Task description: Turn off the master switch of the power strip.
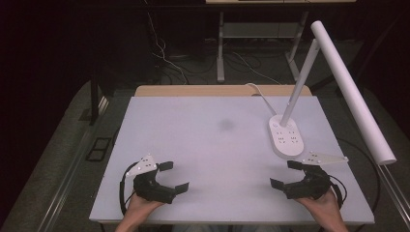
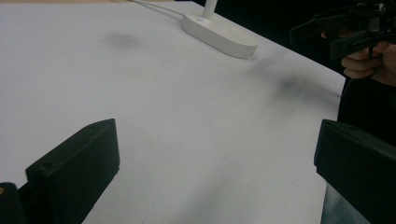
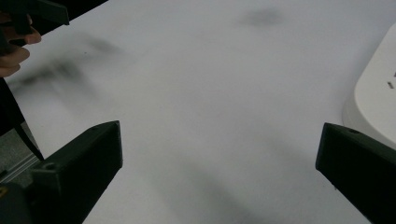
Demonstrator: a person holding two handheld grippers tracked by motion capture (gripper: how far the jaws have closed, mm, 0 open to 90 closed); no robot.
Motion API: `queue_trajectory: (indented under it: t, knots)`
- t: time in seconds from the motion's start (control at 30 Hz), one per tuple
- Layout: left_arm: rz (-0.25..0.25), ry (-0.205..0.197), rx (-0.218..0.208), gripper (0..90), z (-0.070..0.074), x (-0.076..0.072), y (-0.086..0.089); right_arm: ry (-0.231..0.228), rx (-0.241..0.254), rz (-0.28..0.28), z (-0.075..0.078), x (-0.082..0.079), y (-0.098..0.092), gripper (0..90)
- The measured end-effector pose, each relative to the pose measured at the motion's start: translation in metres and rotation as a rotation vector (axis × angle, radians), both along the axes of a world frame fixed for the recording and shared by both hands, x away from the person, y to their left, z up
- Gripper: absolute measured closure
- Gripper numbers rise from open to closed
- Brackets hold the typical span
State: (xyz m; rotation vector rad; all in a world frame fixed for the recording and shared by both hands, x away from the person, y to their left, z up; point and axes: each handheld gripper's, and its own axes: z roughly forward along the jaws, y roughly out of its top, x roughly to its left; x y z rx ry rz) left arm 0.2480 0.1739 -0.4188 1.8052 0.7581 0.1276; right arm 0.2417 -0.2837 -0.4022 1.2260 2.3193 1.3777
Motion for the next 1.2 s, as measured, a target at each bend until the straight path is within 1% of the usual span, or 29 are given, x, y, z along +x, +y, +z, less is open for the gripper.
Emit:
queue_trajectory:
  t: [0.1, 0.17, 0.3, 0.43, 0.5, 0.53, 0.77, 0.83, 1.03, 1.2]
  knots:
    - [0.001, 0.001, 0.002, 0.0, 0.000, 0.000, 0.000, 0.002, -0.003, -0.001, 0.002, 0.002, 0.001, 0.1]
    - [0.004, 0.001, -0.002, 0.0, 0.000, 0.000, 0.000, 0.014, 0.001, 0.004, 0.005, 0.005, 0.000, 0.1]
    - [0.009, 0.001, -0.001, 0.0, 0.000, 0.000, 0.001, 0.012, -0.004, 0.017, 0.008, 0.009, -0.001, 0.1]
    - [0.015, 0.003, -0.003, 0.0, 0.000, 0.000, 0.002, 0.008, -0.001, 0.015, 0.011, 0.011, -0.001, 0.1]
    - [0.016, 0.002, -0.004, 0.0, -0.001, 0.000, 0.003, 0.016, -0.005, 0.019, 0.011, 0.014, -0.001, 0.1]
    - [0.017, 0.002, -0.006, 0.0, 0.000, 0.000, 0.003, 0.023, -0.007, 0.022, 0.011, 0.015, -0.002, 0.1]
    - [0.022, 0.005, -0.005, 0.0, 0.000, -0.001, 0.003, 0.028, -0.035, 0.040, 0.014, 0.025, 0.001, 0.1]
    - [0.022, 0.005, -0.005, 0.0, 0.000, -0.001, 0.003, 0.031, -0.047, 0.041, 0.016, 0.027, 0.002, 0.1]
    - [0.026, 0.004, -0.007, 0.0, 0.000, -0.002, 0.004, 0.025, -0.060, 0.036, 0.020, 0.036, 0.005, 0.1]
    - [0.028, 0.003, -0.007, 0.0, 0.000, -0.002, 0.005, 0.026, -0.086, 0.036, 0.024, 0.043, 0.007, 0.1]
